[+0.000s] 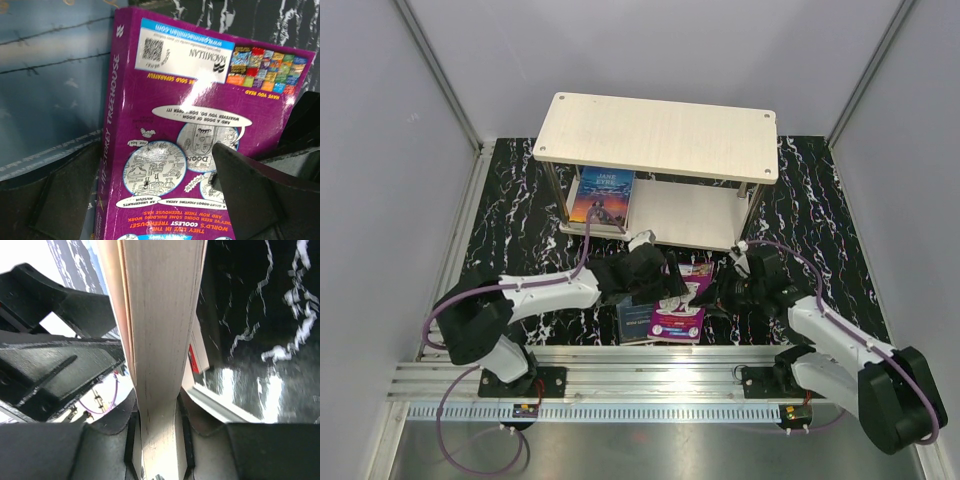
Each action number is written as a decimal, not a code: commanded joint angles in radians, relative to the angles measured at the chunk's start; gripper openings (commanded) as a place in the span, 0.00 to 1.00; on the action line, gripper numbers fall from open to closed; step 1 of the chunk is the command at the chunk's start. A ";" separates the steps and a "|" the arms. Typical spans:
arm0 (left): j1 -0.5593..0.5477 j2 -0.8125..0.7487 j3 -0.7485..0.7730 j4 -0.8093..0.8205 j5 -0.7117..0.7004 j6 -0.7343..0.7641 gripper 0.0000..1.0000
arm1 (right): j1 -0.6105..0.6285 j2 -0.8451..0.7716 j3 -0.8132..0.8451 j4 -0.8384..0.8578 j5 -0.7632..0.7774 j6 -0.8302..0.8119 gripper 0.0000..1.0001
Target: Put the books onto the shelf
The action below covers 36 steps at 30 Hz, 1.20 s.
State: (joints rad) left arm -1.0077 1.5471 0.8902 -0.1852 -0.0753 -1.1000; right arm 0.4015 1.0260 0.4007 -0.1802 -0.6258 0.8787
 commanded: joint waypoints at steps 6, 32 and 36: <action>0.003 -0.126 0.015 0.070 0.052 0.080 0.99 | 0.008 -0.187 0.208 -0.261 -0.032 -0.029 0.00; 0.210 -0.311 0.130 0.347 0.664 0.196 0.32 | 0.008 -0.297 0.467 -0.197 -0.210 0.140 0.00; 0.208 -0.335 0.209 0.117 0.577 0.288 0.00 | 0.008 -0.284 0.510 -0.232 -0.212 0.120 0.00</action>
State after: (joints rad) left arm -0.7780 1.2415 1.0111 0.1089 0.5014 -0.9371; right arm 0.4030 0.7364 0.8307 -0.4732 -0.7719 0.9916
